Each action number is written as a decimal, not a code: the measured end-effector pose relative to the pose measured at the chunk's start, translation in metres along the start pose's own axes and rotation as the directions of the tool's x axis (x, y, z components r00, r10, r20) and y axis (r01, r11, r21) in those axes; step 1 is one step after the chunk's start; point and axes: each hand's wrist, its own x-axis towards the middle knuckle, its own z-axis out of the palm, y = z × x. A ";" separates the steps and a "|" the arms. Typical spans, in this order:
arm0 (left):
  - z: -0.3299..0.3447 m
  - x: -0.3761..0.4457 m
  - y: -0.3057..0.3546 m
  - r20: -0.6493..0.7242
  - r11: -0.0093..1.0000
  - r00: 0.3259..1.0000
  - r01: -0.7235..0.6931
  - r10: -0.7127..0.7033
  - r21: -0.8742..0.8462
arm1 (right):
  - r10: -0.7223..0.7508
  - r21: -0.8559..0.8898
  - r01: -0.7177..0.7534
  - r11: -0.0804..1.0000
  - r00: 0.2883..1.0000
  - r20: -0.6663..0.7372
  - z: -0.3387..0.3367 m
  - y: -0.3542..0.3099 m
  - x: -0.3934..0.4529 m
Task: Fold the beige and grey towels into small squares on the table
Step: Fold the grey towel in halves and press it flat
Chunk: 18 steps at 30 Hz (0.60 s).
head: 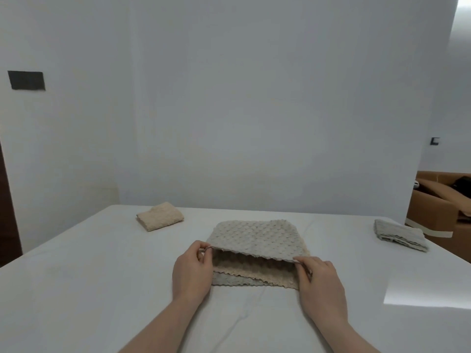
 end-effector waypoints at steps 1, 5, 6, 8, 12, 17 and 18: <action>-0.001 -0.001 0.002 -0.002 1.000 1.000 -0.019 0.019 -0.002 | 0.010 0.015 -0.010 1.000 1.000 -0.004 -0.001 -0.001 0.000; 0.000 -0.004 0.003 0.008 0.993 0.996 -0.090 0.090 0.074 | 0.050 0.093 -0.048 0.995 0.998 -0.024 -0.002 -0.001 -0.001; 0.002 -0.004 0.002 0.018 0.989 0.994 -0.108 0.107 0.104 | 0.051 0.098 -0.049 0.994 0.998 -0.023 -0.001 -0.001 -0.001; 0.004 -0.005 0.001 0.035 0.979 0.990 -0.138 0.134 0.152 | 0.050 0.100 -0.050 0.994 0.999 -0.001 0.001 0.001 0.000; 0.006 -0.009 -0.002 0.083 0.947 0.969 -0.245 0.232 0.207 | 0.033 0.098 -0.035 0.995 0.999 0.027 0.003 0.002 -0.001; 0.001 -0.020 0.004 0.100 0.892 0.925 -0.381 0.368 0.243 | 0.101 0.238 -0.078 0.968 0.991 -0.083 -0.009 -0.006 -0.005; -0.001 -0.021 0.004 0.114 0.886 0.921 -0.391 0.374 0.249 | 0.123 0.257 -0.094 0.962 0.987 -0.099 -0.011 -0.007 -0.006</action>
